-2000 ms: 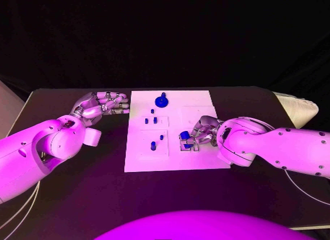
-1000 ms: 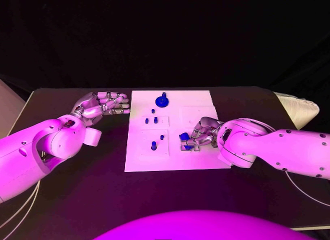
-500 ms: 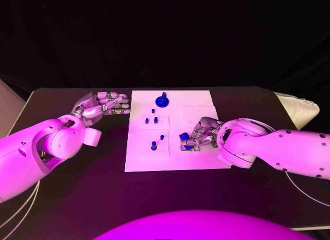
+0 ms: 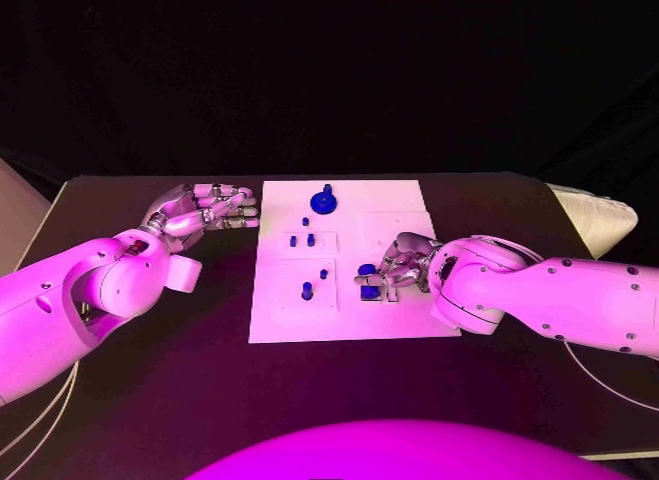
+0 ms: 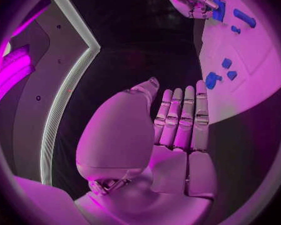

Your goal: Assemble the parts on the task board

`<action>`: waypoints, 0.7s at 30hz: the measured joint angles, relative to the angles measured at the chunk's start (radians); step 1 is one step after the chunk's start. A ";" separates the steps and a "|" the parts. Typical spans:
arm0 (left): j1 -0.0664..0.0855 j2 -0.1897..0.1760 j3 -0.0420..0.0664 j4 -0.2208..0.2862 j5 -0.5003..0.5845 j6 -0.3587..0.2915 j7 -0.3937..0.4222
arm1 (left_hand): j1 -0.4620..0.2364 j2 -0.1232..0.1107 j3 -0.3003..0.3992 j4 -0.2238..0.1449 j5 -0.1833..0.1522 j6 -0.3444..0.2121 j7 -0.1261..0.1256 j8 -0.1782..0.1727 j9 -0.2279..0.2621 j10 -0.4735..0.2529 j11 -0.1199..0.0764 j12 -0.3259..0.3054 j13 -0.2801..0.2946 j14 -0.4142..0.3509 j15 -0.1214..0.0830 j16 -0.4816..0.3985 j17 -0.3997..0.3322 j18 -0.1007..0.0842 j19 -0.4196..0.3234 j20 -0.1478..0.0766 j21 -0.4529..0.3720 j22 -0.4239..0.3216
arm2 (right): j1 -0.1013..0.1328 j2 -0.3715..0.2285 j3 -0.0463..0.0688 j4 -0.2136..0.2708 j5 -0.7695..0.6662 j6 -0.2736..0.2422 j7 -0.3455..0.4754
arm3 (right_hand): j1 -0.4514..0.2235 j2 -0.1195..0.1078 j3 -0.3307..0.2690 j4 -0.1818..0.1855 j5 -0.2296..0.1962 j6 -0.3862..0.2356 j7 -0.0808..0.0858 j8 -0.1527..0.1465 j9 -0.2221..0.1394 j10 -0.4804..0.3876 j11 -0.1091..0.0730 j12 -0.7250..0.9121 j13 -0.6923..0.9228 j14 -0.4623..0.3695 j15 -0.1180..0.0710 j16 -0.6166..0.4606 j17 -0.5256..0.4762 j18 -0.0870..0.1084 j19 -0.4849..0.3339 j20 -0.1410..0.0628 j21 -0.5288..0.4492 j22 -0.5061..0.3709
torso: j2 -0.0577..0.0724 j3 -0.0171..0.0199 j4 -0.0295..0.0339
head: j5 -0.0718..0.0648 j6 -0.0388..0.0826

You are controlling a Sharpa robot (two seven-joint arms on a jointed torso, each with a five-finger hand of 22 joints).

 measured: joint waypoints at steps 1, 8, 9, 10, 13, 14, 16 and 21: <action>0.000 0.000 0.000 0.000 0.000 0.000 0.000 | 0.000 0.000 0.000 0.000 0.000 0.000 0.000 0.000 0.000 0.000 0.000 0.000 0.000 0.000 0.000 0.000 0.000 0.000 0.000 0.000 0.000 0.000 | 0.000 0.000 0.000 0.000 -0.001 0.000 0.001 | -0.009 -0.004 -0.019 0.000 -0.011 0.000 0.000 0.000 0.001 0.000 0.000 0.000 0.000 0.000 0.000 0.000 0.000 0.000 0.000 0.000 0.000 0.000 | 0.000 0.0001 0.0000 | 0.000 0.000; 0.000 0.000 0.000 0.000 0.000 0.000 -0.001 | 0.000 0.000 0.000 0.000 0.000 0.000 0.000 0.000 -0.001 0.000 0.000 0.000 0.000 0.000 0.000 0.000 0.000 0.000 0.000 0.000 0.000 -0.001 | -0.002 -0.005 0.000 0.005 -0.003 0.003 0.007 | -0.089 -0.045 -0.093 0.005 -0.069 -0.007 -0.001 0.009 0.008 0.000 0.000 -0.004 0.000 0.000 0.000 0.004 0.000 0.000 0.000 0.000 0.007 0.000 | 0.000 0.0007 -0.0006 | 0.000 -0.001; 0.000 0.000 0.000 0.000 0.000 0.000 -0.001 | 0.000 0.000 0.000 0.000 0.000 0.000 0.000 0.000 -0.001 0.000 0.000 0.000 0.000 0.000 0.000 0.000 0.000 0.000 0.000 0.000 0.000 -0.001 | -0.002 -0.006 0.000 0.006 -0.003 0.003 0.008 | -0.089 -0.045 -0.093 0.005 -0.069 -0.007 -0.001 0.009 0.008 0.000 0.000 -0.004 0.000 0.000 0.000 0.004 0.000 0.000 0.000 0.000 0.007 0.000 | 0.000 0.0008 -0.0006 | 0.000 -0.001; 0.000 0.000 0.000 0.000 0.000 0.000 -0.001 | 0.000 0.000 0.000 0.000 0.000 0.000 0.000 0.000 -0.001 0.000 0.000 0.000 0.000 0.000 0.000 0.000 0.000 0.000 0.000 0.000 0.000 -0.001 | -0.003 -0.006 0.000 0.006 -0.003 0.004 0.008 | -0.092 -0.048 -0.093 0.005 -0.069 -0.007 -0.001 0.009 0.008 0.000 0.000 -0.004 0.000 0.000 0.000 0.004 0.000 0.000 0.000 0.000 0.007 0.000 | 0.000 0.0007 -0.0006 | 0.000 -0.001; 0.000 -0.001 0.000 0.000 0.000 0.000 -0.001 | 0.000 0.000 0.000 0.000 0.000 0.000 0.000 0.000 -0.001 0.000 0.000 0.000 0.000 0.000 0.000 0.000 0.000 0.000 0.000 0.000 0.000 -0.001 | -0.003 -0.010 0.000 0.009 -0.004 0.007 0.010 | -0.098 -0.043 -0.093 0.005 -0.072 -0.007 -0.001 0.009 0.008 0.000 0.000 -0.004 0.000 0.000 0.000 0.004 0.000 0.000 0.000 0.000 0.007 0.000 | 0.000 0.0007 -0.0006 | 0.000 -0.001; 0.000 -0.001 0.000 0.000 0.000 0.000 -0.002 | 0.000 0.000 0.000 0.000 0.000 0.000 0.000 0.000 -0.001 0.000 0.000 0.000 0.000 0.000 0.000 0.000 0.000 0.000 0.000 0.000 0.000 -0.001 | -0.004 -0.011 0.000 0.010 -0.004 0.008 0.010 | -0.099 -0.043 -0.093 0.005 -0.072 -0.007 -0.001 0.009 0.008 0.000 0.000 -0.004 0.000 0.000 0.000 0.004 0.000 0.000 0.000 0.000 0.007 0.000 | 0.000 0.0007 -0.0006 | -0.001 -0.001; 0.000 -0.001 0.000 0.000 0.000 0.000 -0.002 | 0.000 0.000 0.000 0.000 0.000 0.000 0.000 0.000 -0.001 0.000 0.000 0.000 0.000 0.000 0.000 0.000 0.000 0.000 0.000 0.000 0.000 -0.001 | -0.004 -0.015 0.000 0.010 -0.005 0.010 0.011 | -0.102 -0.039 -0.093 0.005 -0.072 -0.007 -0.001 0.009 0.009 0.000 0.000 -0.004 0.000 0.000 0.000 0.004 0.000 0.000 0.000 0.000 0.007 0.000 | 0.000 0.0007 -0.0006 | -0.001 -0.002; 0.000 -0.001 0.000 0.000 0.000 0.000 -0.002 | 0.000 0.000 0.000 0.000 0.000 0.000 0.000 0.000 -0.001 0.000 0.000 0.000 0.000 0.000 0.000 0.000 0.000 0.000 0.000 0.000 0.000 -0.001 | -0.004 -0.026 0.000 0.014 -0.011 0.012 0.012 | -0.089 -0.012 -0.078 -0.001 -0.072 -0.007 -0.001 0.013 0.010 0.000 0.000 -0.008 0.000 0.000 0.000 0.004 0.000 0.000 0.000 0.000 0.007 0.000 | 0.000 0.0007 -0.0006 | -0.002 -0.002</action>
